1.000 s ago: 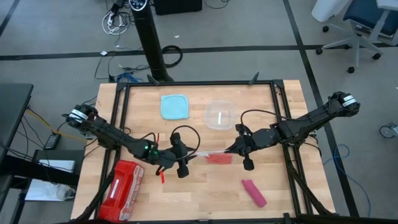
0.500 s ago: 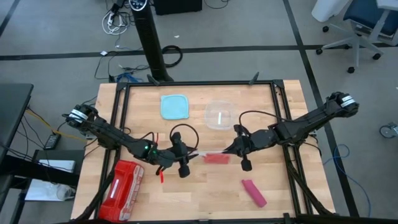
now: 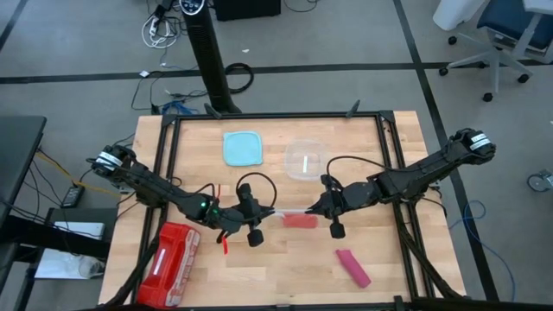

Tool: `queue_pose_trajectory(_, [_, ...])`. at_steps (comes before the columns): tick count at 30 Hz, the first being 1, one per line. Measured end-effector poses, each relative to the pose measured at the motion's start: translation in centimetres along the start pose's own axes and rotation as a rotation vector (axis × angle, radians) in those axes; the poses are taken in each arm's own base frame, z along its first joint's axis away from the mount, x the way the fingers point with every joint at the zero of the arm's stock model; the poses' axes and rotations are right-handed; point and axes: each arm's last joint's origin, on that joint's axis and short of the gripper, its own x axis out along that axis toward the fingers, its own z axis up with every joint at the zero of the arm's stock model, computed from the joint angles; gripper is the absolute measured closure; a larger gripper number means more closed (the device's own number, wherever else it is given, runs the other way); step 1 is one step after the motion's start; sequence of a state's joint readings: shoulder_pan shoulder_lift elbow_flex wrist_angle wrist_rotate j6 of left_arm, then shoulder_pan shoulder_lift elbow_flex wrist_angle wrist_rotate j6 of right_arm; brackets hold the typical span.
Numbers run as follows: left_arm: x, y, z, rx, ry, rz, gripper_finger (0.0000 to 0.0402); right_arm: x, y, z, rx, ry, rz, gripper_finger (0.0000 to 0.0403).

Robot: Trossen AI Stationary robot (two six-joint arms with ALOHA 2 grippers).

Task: Roll bandage
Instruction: Open the transparent zip bag

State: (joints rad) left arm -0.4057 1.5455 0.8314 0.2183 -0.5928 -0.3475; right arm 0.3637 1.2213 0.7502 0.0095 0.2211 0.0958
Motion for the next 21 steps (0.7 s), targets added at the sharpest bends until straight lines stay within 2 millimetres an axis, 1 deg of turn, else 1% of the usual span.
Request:
queue_pose_trajectory(3, [0.0,0.0,0.0,0.001,0.000,0.000,0.0388,0.0,0.0,0.0,0.006,0.002,0.001,0.0393])
queue_pose_trajectory(7, [0.1,0.1,0.3,0.015,0.019,0.020,0.0388,-0.2,-0.1,0.0,0.003,-0.001,-0.016,0.0363])
queue_pose_trajectory(12, [0.0,-0.2,1.3,0.030,0.061,0.037,0.0388,-1.2,-0.5,0.1,0.016,0.015,-0.091,0.0318])
queue_pose_trajectory(14, [0.0,-0.2,1.9,0.034,0.085,0.047,0.0387,-1.4,-0.5,0.2,0.034,0.007,-0.086,0.0304])
queue_pose_trajectory(17, [-0.1,-0.1,2.8,0.054,0.121,0.062,0.0386,-1.1,-0.4,0.3,0.042,-0.007,-0.031,0.0295])
queue_pose_trajectory(21, [0.1,0.3,4.1,0.078,0.158,0.057,0.0384,-0.5,-0.6,0.1,0.030,0.016,0.017,0.0296])
